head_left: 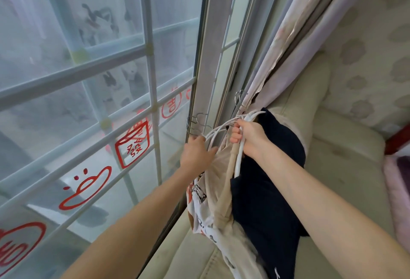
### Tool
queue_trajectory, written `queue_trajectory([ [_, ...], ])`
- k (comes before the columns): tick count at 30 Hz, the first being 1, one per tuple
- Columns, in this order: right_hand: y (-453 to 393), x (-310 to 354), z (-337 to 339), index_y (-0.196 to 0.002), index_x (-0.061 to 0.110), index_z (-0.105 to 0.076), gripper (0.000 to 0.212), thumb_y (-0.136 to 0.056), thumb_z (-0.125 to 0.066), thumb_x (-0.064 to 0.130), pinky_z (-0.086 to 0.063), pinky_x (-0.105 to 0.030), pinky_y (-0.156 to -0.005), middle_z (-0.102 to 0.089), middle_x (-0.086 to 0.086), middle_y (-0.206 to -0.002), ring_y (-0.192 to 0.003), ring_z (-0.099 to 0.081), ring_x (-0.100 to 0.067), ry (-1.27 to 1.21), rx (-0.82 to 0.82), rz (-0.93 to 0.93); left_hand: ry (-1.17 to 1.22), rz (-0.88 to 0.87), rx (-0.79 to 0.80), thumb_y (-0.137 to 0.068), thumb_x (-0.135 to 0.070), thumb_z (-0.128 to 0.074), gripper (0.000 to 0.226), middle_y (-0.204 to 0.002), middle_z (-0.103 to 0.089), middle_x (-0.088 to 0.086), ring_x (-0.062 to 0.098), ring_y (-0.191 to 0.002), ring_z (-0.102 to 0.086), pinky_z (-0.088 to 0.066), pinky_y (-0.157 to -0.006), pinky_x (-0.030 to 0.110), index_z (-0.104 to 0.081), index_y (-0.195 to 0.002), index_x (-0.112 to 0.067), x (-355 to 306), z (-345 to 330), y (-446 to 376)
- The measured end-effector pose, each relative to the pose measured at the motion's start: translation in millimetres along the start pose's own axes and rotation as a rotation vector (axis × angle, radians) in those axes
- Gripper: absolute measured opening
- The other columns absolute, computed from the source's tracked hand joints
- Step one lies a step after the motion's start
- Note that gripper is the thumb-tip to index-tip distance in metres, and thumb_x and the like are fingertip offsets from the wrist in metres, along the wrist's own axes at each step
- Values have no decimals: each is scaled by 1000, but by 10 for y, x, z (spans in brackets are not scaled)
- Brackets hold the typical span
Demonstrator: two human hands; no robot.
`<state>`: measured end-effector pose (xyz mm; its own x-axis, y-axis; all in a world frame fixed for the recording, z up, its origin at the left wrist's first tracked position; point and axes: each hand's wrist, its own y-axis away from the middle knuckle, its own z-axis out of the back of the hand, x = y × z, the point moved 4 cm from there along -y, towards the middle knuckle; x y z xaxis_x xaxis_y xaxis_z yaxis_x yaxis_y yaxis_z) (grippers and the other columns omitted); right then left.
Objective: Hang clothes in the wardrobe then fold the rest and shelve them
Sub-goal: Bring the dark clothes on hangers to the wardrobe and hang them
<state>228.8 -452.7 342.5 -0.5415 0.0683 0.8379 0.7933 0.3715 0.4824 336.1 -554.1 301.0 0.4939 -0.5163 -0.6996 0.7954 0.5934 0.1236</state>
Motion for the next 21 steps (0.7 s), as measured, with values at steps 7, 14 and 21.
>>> queue_trajectory([
  [7, 216, 224, 305, -71, 11, -42, 31, -101, -36, 9, -18, -16, -29, -27, 8, -39, -26, -21, -4, 44, 40, 13, -144, 68, -70, -82, -31, -66, 38, -105, -59, 4, 24, -94, -57, -47, -68, 33, -50, -112, -14, -9, -66, -90],
  [14, 381, 365, 611, -78, 8, -46, 26, -102, -37, 11, -21, -15, -29, -31, 6, -40, -28, -23, -4, 22, 42, 35, 780, 186, 187, -80, 1, -57, 26, -92, -67, 14, 19, -70, -60, -49, -59, 24, -66, -104, -1, -296, -24, -99],
  [21, 409, 485, 724, -80, 4, -50, 21, -100, -42, 5, -35, -19, -35, -42, 0, -46, -34, -37, -8, -127, 57, 59, 1107, 223, 568, -100, -34, -47, 30, -54, -47, -2, 11, -50, -51, -46, -58, 22, -59, -93, -7, -892, 64, -51],
])
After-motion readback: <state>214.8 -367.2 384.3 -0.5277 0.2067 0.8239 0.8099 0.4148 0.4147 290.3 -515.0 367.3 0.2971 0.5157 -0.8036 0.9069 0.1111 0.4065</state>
